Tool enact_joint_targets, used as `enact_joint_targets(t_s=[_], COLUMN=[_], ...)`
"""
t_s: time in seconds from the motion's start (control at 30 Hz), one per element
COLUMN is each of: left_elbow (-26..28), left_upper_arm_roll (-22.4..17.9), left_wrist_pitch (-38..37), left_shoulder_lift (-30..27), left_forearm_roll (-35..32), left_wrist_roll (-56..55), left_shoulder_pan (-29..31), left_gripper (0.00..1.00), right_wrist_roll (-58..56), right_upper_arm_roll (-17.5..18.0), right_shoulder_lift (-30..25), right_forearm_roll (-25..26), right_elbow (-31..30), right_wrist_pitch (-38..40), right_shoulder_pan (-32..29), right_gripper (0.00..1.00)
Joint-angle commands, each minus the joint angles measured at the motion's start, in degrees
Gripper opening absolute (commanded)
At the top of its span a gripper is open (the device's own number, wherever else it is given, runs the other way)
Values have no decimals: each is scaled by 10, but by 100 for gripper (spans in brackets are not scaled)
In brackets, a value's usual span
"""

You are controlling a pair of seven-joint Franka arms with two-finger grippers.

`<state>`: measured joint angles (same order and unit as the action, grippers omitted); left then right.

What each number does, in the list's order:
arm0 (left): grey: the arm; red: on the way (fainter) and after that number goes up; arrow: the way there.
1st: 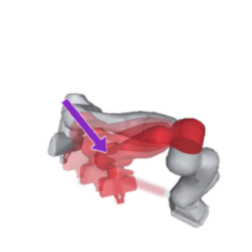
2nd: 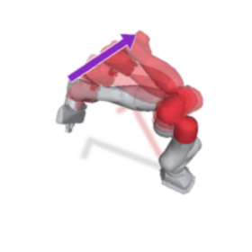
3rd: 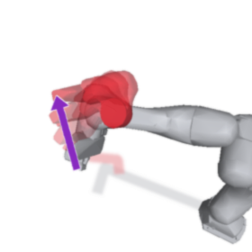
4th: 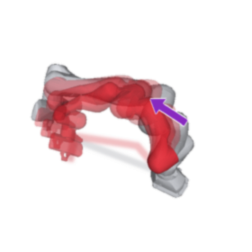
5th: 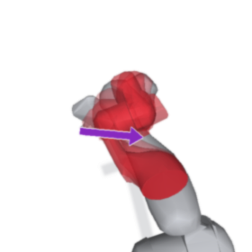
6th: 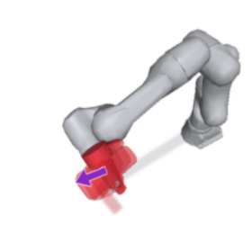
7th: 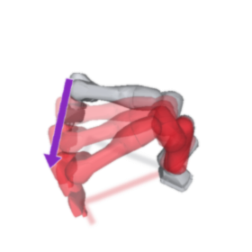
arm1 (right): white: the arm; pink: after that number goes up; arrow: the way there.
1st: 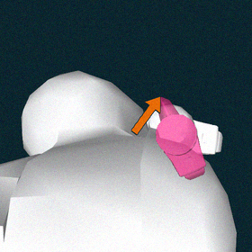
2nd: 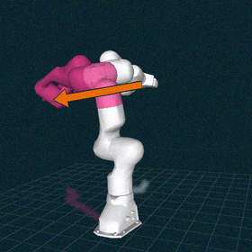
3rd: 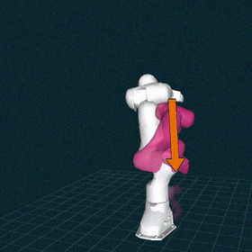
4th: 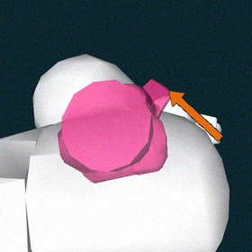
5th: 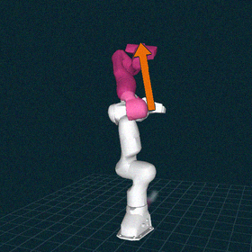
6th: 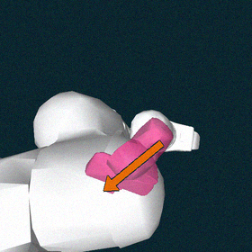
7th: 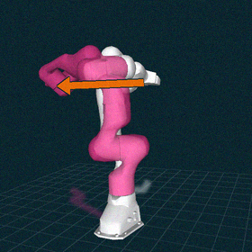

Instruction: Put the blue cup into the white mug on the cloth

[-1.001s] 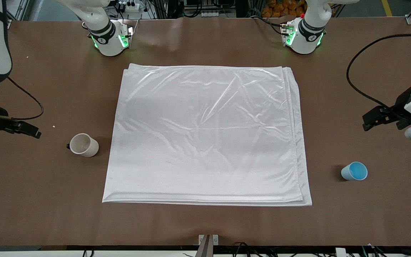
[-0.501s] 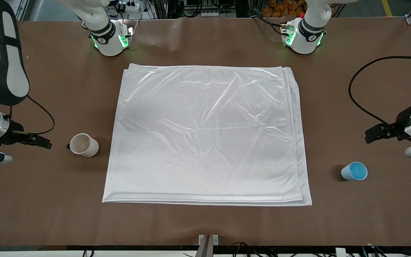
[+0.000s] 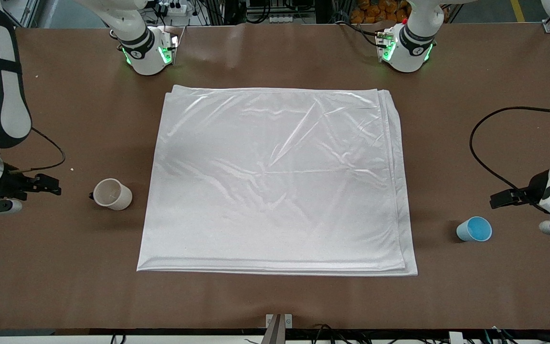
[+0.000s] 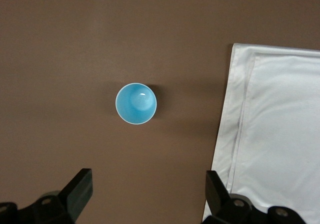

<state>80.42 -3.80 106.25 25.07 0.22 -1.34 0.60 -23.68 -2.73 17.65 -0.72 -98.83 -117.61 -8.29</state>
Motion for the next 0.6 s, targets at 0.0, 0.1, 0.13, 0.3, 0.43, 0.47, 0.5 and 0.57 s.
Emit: enact_joint_targets(t_s=[0.0,0.1,0.13,0.3,0.43,0.47,0.5,0.57], left_elbow=[-9,-9,-9,-9,-10,-11,-11,-11], left_upper_arm_roll=[3,4,4,7,8,9,11,12], left_wrist_pitch=[29,42,47,71,83,84,88,96], left_shoulder_lift=[33,46,51,68,75,77,79,85], left_forearm_roll=[27,27,28,28,39,43,47,48], left_wrist_roll=[16,16,16,16,14,15,15,16], left_shoulder_pan=[10,9,9,4,2,1,1,1], left_gripper=[100,100,100,100,100,100,100,100], right_wrist_roll=[-94,-144,-160,-226,-275,-288,-304,-340], right_upper_arm_roll=[4,4,4,4,4,4,4,4], right_shoulder_lift=[3,6,8,10,11,12,14,17], right_forearm_roll=[4,4,4,4,6,6,6,6], right_elbow=[-4,-4,-4,-5,-15,-16,-18,-19], right_wrist_pitch=[-8,-8,-7,-6,-8,-8,-7,-4], right_shoulder_pan=[-6,-6,-5,-3,-1,-1,-1,-1], right_gripper=[100,100,100,100,100,100,100,100])
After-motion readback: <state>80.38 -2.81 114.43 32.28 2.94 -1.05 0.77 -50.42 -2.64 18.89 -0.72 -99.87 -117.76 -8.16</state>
